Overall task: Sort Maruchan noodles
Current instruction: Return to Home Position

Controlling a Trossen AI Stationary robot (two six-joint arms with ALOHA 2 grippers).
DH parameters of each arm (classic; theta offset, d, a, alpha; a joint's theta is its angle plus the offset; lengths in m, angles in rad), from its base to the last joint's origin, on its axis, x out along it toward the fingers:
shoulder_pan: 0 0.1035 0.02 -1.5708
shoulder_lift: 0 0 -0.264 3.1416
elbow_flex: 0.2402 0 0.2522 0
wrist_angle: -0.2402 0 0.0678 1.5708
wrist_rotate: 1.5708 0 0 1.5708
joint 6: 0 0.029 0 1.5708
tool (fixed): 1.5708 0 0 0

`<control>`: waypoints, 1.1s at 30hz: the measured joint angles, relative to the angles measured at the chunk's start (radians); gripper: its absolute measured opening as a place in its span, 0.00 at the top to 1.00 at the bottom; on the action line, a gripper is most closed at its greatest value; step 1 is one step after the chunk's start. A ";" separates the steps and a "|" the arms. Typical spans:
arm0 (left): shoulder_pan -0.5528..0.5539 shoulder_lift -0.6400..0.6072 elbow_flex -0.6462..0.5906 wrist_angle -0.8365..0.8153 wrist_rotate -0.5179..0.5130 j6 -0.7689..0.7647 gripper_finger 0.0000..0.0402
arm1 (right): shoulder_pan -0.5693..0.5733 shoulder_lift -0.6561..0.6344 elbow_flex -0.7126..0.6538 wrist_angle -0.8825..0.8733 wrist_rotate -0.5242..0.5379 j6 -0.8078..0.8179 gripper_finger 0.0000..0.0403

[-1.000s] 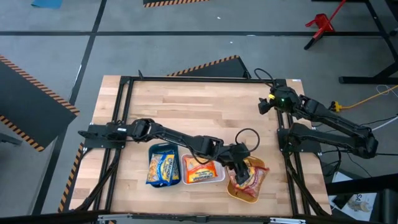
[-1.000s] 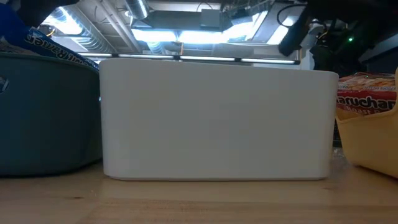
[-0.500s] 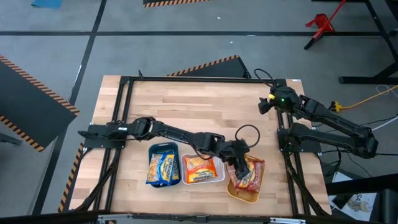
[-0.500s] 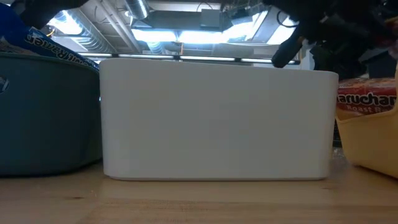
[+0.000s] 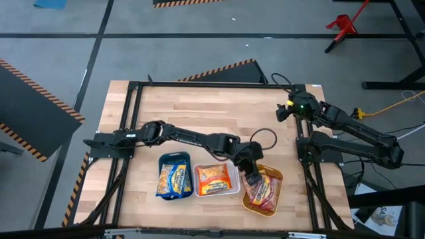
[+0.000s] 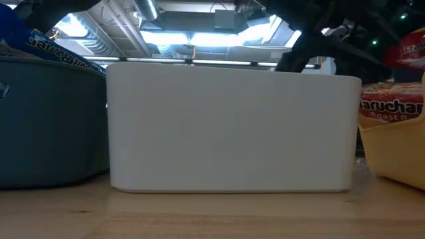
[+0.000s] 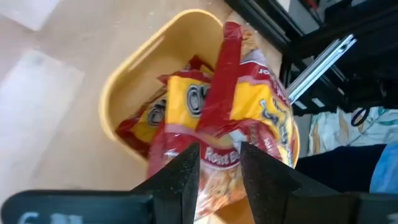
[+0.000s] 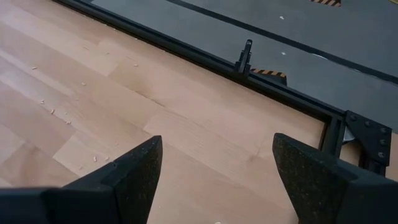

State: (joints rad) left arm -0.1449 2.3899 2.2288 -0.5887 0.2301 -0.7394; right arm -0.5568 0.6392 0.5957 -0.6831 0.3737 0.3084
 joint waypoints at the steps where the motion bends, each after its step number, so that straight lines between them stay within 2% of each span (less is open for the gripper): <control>1: 0.006 -0.006 0.001 -0.020 0.009 0.007 0.73 | 0.000 0.000 0.000 0.000 0.000 0.000 0.27; 7: 0.036 -0.040 -0.001 -0.161 0.040 0.048 0.73 | 0.000 0.000 0.000 0.013 0.000 0.000 0.27; 9: 0.051 -0.055 0.000 -0.139 0.052 0.077 0.73 | 0.000 0.000 0.000 0.032 -0.002 -0.002 0.27; 19: 0.139 -0.282 -0.001 -0.191 0.064 0.307 0.74 | 0.000 -0.005 0.000 0.256 -0.150 -0.004 0.27; 21: 0.162 -0.354 -0.001 -0.214 0.015 0.347 0.74 | 0.000 -0.012 0.000 0.290 -0.176 -0.004 0.27; 24: 0.182 -0.474 0.000 -0.291 -0.106 0.498 0.74 | 0.000 -0.027 0.000 0.308 -0.224 0.001 0.27; 29: 0.183 -0.690 0.000 -0.400 -0.400 0.695 0.74 | 0.000 -0.054 0.001 0.450 -0.338 0.032 0.27; 33: 0.244 -0.866 -0.019 -0.500 -0.440 0.713 0.74 | -0.007 -0.078 0.003 0.509 -0.410 0.076 0.27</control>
State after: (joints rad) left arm 0.0989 1.5244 2.2094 -1.0889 -0.2094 -0.0259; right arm -0.5641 0.5615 0.5983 -0.1741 -0.0361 0.3847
